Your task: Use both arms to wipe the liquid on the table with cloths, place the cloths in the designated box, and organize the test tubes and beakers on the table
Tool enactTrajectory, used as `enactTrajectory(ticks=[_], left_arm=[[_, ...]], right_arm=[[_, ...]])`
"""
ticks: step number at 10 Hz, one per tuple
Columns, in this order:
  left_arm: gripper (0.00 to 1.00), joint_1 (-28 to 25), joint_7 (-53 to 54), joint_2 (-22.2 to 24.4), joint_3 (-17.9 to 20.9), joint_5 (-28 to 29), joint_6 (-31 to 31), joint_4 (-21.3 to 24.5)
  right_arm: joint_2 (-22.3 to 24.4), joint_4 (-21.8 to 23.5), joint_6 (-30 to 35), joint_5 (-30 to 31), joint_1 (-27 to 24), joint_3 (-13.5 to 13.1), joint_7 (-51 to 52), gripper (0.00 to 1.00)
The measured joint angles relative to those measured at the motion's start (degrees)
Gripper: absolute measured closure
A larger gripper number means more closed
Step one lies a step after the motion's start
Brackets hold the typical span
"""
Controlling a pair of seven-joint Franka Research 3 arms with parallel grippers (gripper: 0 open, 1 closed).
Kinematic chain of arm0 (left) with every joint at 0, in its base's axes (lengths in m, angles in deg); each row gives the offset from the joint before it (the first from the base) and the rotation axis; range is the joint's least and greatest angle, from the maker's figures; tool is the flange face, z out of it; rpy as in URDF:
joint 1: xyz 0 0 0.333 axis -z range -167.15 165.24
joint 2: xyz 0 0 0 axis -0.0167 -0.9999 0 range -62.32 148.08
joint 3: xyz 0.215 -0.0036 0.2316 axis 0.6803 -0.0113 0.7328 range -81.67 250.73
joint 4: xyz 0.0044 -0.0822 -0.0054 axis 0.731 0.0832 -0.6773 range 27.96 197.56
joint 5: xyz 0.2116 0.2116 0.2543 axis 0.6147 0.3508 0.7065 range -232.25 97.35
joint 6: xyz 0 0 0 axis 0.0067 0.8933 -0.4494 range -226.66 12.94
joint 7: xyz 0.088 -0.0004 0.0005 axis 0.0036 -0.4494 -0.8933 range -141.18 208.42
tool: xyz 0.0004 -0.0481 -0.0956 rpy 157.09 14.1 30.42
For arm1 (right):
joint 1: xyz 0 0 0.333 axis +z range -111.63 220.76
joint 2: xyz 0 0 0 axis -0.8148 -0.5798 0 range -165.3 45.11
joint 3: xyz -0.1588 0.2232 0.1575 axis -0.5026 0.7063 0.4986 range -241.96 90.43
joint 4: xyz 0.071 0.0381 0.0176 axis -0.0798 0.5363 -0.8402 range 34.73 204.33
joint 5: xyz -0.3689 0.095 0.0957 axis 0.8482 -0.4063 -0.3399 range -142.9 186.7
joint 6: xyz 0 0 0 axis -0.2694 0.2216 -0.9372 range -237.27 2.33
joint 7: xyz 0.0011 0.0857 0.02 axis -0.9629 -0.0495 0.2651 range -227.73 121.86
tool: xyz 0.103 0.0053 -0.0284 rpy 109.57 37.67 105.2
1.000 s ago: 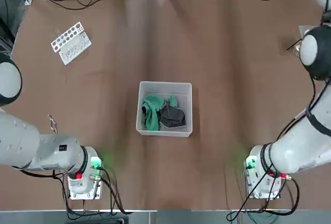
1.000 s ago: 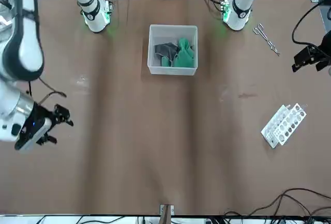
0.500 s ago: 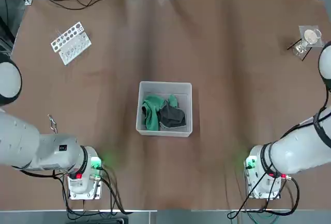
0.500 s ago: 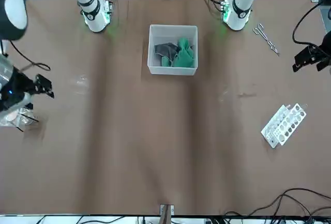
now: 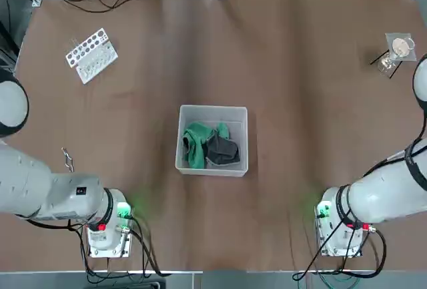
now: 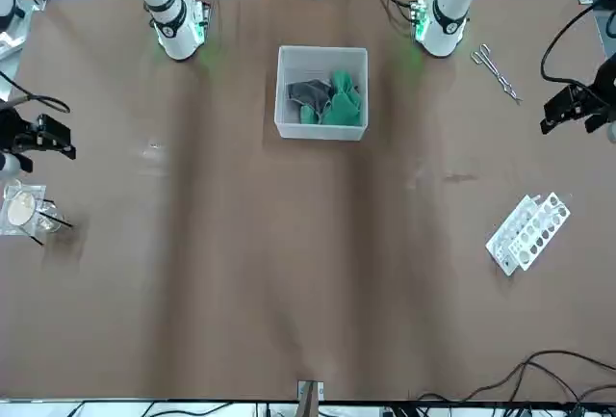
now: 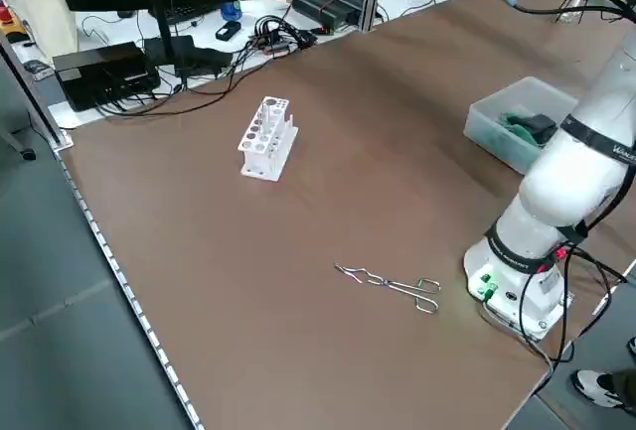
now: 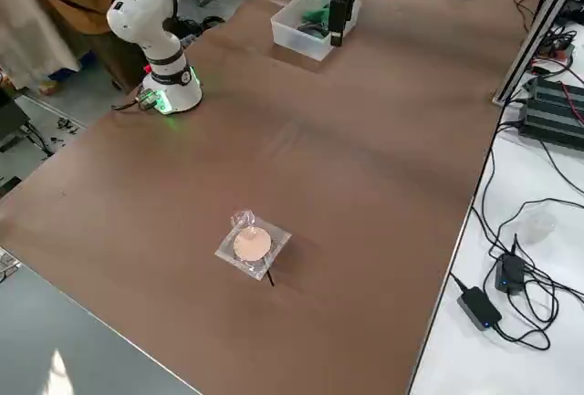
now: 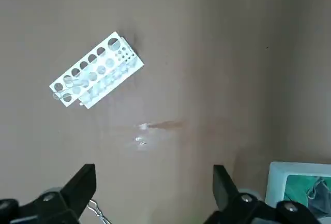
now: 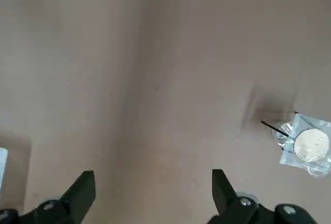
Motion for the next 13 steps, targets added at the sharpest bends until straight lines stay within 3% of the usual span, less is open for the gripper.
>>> enactTrajectory(ticks=[1,2,3,13], left_arm=[[0.00,0.0,0.0,0.0,-0.2,0.0,0.0,0.0],[0.00,0.0,0.0,0.0,-0.4,0.0,0.0,0.0],[0.00,0.0,0.0,0.0,-0.5,0.0,0.0,0.0],[0.00,-0.1,0.0,0.0,-0.4,0.0,0.0,0.0]], right_arm=[[-0.1,0.0,0.0,1.3,-4.2,5.4,-1.0,0.00],[-0.2,0.0,0.1,1.7,-6.9,8.7,-1.6,0.00],[-0.2,0.0,0.1,1.7,-7.7,9.6,-2.5,0.00],[-0.2,-2.0,1.9,2.0,-9.4,10.1,-10.1,0.00]])
